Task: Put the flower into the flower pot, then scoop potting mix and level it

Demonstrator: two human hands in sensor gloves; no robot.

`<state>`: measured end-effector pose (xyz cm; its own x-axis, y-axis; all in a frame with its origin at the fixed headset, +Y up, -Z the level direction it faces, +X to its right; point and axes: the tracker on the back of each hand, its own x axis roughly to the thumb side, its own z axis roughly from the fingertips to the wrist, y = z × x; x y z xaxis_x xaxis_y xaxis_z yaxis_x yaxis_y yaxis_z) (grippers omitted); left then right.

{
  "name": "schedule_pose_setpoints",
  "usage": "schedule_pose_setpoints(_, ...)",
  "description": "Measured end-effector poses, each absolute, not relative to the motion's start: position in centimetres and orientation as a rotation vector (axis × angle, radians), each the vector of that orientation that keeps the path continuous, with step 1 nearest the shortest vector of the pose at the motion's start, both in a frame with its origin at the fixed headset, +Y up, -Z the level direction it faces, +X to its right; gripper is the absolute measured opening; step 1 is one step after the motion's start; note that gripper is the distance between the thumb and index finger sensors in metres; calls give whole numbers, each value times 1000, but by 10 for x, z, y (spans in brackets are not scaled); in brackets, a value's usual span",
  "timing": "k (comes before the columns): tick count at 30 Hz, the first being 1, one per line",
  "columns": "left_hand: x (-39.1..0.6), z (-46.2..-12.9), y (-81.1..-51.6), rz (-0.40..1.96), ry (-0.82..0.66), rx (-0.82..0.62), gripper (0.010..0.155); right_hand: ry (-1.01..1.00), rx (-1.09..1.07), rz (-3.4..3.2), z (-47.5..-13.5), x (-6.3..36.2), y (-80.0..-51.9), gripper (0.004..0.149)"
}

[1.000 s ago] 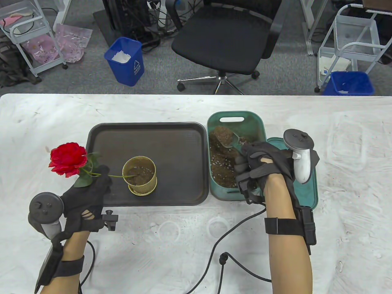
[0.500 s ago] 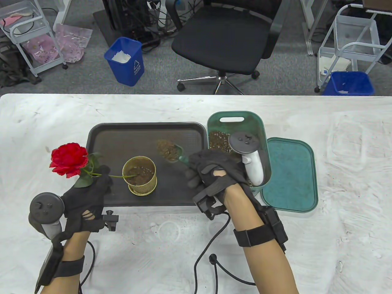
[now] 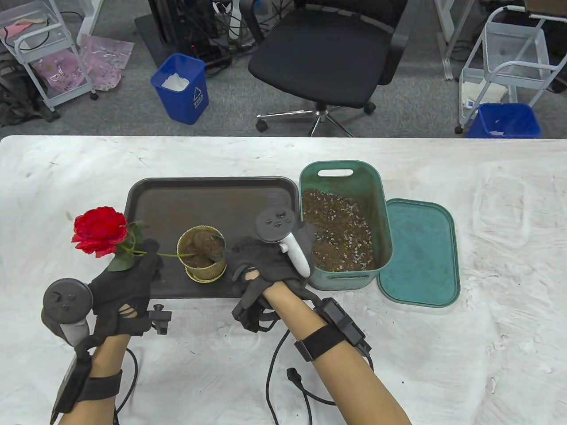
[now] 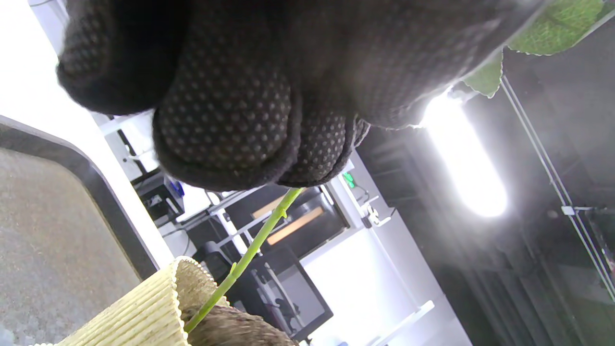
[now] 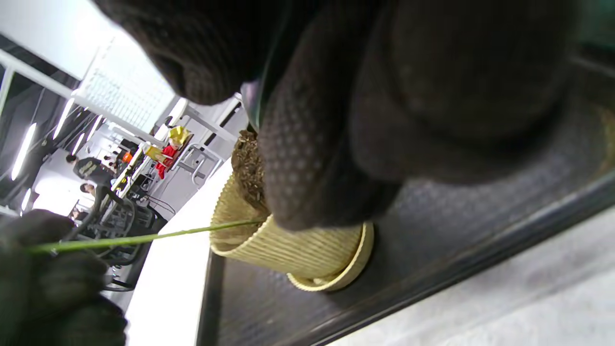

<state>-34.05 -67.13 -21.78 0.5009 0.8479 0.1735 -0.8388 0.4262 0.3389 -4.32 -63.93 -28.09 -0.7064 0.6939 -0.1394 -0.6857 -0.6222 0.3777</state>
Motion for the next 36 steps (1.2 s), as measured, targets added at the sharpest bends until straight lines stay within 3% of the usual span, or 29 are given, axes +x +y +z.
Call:
schedule_pose_setpoints(19, -338, -218, -671, 1043, 6, 408, 43, 38, 386, 2818, -246, -75, -620, 54)
schedule_pose_setpoints(27, -337, -217, -671, 1039, 8, 411, 43, -62, 358, 2817, -246, -55, -602, 54)
schedule_pose_setpoints(36, -336, -217, -671, 1037, 3, 409, 43, -246, 163, 2805, -247, 3, -556, 53)
